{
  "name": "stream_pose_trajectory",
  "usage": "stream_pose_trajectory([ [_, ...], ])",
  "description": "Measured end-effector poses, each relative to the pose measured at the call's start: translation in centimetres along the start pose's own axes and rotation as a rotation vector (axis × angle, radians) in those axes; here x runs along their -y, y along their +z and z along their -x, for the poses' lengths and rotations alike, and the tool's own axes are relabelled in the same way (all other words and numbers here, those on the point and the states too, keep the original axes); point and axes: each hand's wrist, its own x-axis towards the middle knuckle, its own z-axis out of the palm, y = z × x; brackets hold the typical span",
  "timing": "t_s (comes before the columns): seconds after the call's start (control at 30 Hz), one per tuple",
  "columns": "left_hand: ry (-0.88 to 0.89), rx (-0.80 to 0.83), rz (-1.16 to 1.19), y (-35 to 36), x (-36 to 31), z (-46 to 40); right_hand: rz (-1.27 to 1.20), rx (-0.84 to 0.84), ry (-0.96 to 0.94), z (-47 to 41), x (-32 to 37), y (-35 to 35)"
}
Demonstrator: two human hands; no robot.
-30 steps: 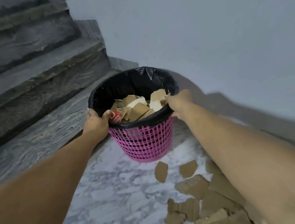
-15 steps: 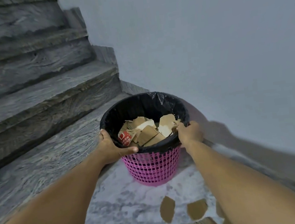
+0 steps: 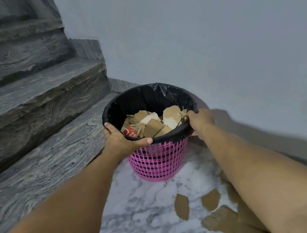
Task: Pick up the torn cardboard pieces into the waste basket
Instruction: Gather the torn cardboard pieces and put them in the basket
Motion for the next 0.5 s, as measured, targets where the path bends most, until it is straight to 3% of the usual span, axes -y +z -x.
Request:
stream_pose_trajectory([
  [0.3, 0.203, 0.108, -0.145, -0.7, 0.5, -1.0, -0.129, -0.106, 0.045, 2.9, -1.4, -2.9],
  [0.5, 0.264, 0.232, -0.123, 1.4, -0.8, 1.3, -0.074, -0.231, 0.100, 5.8, -3.2, -7.3],
])
